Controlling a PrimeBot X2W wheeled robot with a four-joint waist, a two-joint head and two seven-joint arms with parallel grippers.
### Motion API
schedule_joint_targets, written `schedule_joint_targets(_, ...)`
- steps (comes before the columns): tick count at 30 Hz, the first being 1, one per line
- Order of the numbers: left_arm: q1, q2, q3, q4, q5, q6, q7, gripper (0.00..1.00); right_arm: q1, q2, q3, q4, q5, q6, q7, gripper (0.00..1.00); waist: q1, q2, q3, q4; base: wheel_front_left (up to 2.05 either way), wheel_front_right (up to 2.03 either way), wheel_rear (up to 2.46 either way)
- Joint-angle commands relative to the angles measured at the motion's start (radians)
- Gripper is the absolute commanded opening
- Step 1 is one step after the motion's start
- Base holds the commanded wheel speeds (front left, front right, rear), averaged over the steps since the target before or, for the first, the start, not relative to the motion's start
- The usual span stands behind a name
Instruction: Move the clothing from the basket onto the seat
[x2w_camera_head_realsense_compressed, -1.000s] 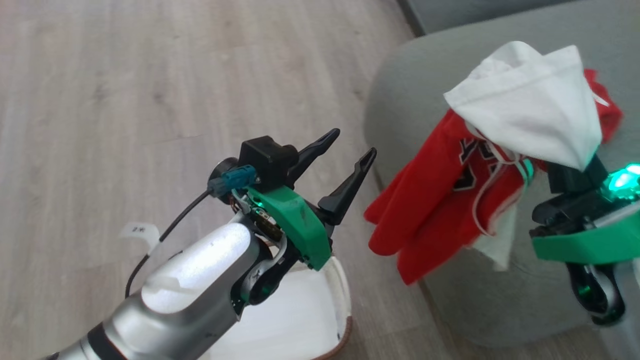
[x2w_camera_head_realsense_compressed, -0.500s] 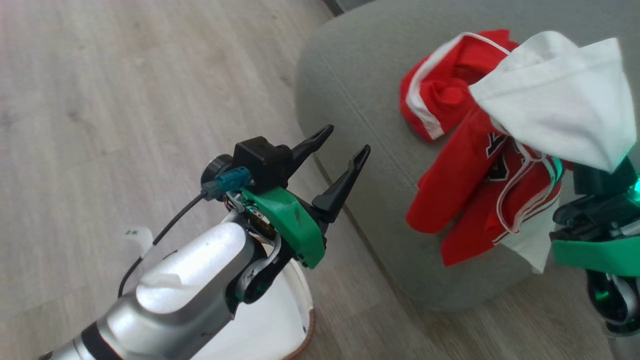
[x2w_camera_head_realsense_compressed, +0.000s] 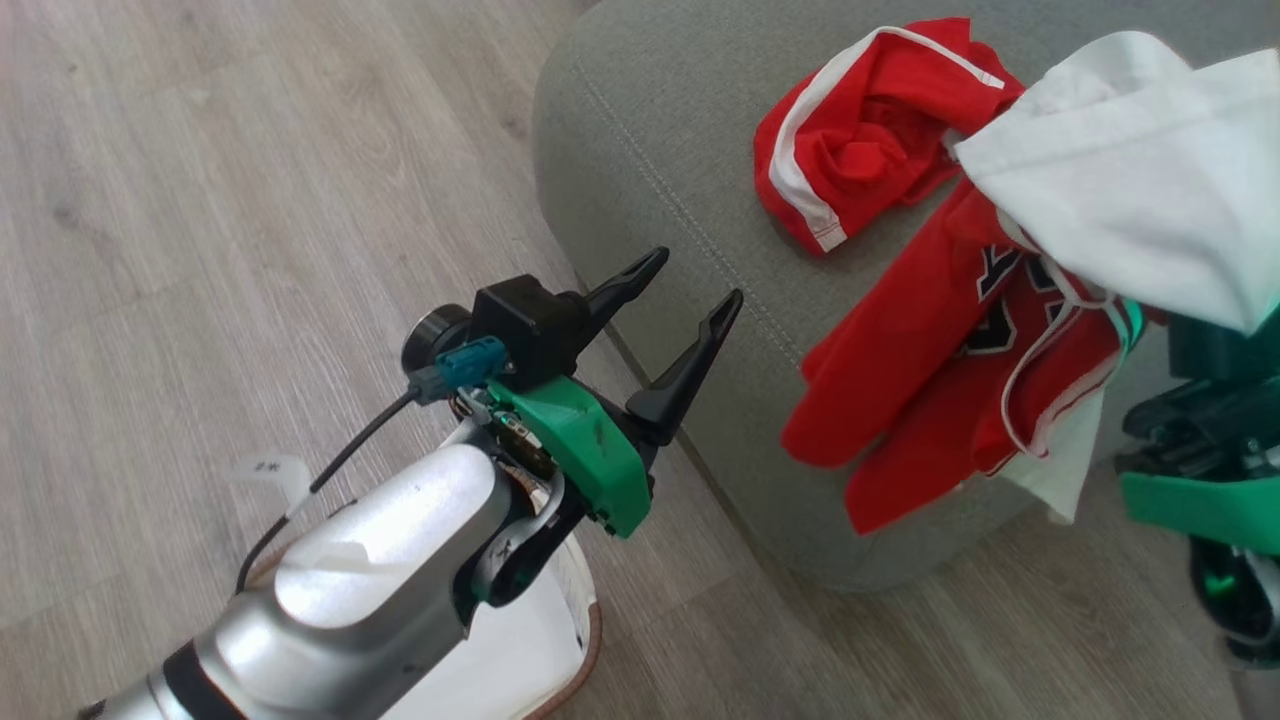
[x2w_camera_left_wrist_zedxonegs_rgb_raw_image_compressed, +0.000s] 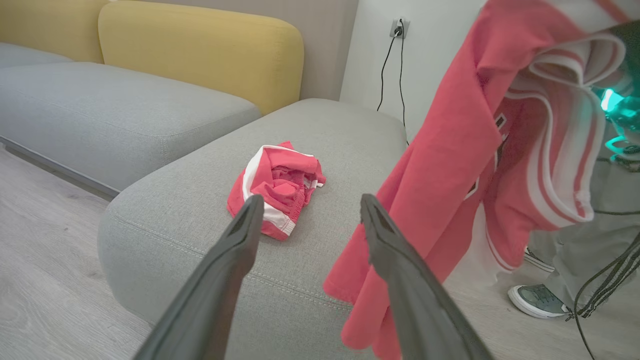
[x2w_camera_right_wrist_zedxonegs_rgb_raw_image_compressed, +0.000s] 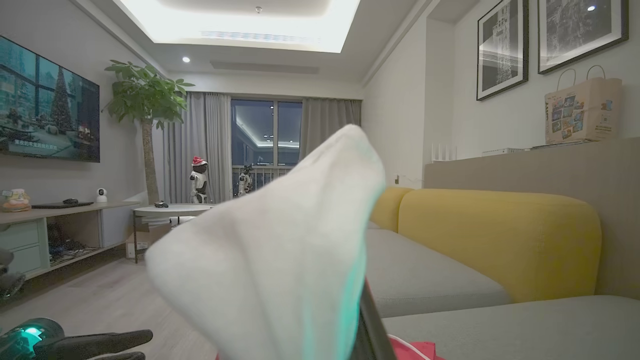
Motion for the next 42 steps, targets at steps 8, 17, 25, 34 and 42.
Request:
schedule_joint_targets(8, -0.092, 0.025, 0.029, -0.032, 0.011, 0.002, 0.005, 1.00, -0.200, -0.138, 0.003, 0.024, 0.052, 0.000, -0.006, 0.00, 0.0000, -0.0001, 0.039, 0.020, 0.00, 0.00, 0.00)
schedule_joint_targets(17, -0.165, 0.031, 0.018, -0.065, 0.033, -0.007, 0.055, 1.00, -0.520, -0.327, 0.035, 0.256, 0.167, 0.000, 0.028, 0.00, 0.0000, -0.0001, 0.169, 0.080, 0.00, 0.00, 0.00)
schedule_joint_targets(25, -0.243, 0.029, 0.008, -0.093, 0.061, -0.020, 0.094, 1.00, -0.765, -0.498, 0.092, 0.547, 0.217, 0.000, 0.035, 0.00, 0.0000, -0.0001, 0.285, 0.153, 0.00, 0.00, 0.00)
schedule_joint_targets(34, -0.307, 0.030, 0.002, -0.114, 0.087, -0.023, 0.122, 1.00, -0.869, -0.568, 0.230, 0.819, 0.210, 0.000, 0.058, 0.00, 0.0000, -0.0001, 0.416, 0.222, 0.00, 0.00, 0.00)
schedule_joint_targets(42, -0.320, 0.027, -0.006, -0.109, 0.096, -0.024, 0.121, 1.00, -0.883, -0.522, 0.318, 1.047, 0.237, 0.000, 0.156, 0.00, 0.0000, -0.0001, 0.459, 0.259, 0.00, 0.00, 0.00)
